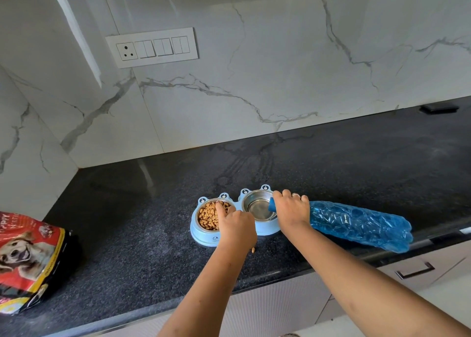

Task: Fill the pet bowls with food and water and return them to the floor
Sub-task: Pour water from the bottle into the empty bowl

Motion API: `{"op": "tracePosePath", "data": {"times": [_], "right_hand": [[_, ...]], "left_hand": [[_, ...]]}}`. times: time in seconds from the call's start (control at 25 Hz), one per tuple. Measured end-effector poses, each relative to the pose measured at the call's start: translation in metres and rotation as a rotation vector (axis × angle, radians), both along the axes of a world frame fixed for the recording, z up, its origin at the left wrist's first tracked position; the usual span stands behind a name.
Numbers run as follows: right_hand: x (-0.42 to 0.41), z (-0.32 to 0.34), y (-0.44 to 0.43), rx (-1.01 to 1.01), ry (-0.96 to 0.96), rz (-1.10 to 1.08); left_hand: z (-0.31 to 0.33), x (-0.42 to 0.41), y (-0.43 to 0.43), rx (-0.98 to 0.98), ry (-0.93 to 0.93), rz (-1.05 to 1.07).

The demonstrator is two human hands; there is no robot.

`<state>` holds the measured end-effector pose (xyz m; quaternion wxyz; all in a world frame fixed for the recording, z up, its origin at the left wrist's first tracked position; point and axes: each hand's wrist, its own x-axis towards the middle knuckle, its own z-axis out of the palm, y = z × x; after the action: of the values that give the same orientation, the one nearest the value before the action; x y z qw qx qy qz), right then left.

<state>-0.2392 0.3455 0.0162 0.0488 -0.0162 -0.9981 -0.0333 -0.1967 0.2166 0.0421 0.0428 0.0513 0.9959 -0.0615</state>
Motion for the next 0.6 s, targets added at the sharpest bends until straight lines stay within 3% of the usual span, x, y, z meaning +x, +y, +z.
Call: {"op": "tracePosePath", "data": {"times": [0.6], "right_hand": [[-0.0009, 0.0032, -0.0014, 0.022, -0.011, 0.003]], "left_hand": [[-0.0027, 0.0054, 0.0015, 0.011, 0.024, 0.002]]}}
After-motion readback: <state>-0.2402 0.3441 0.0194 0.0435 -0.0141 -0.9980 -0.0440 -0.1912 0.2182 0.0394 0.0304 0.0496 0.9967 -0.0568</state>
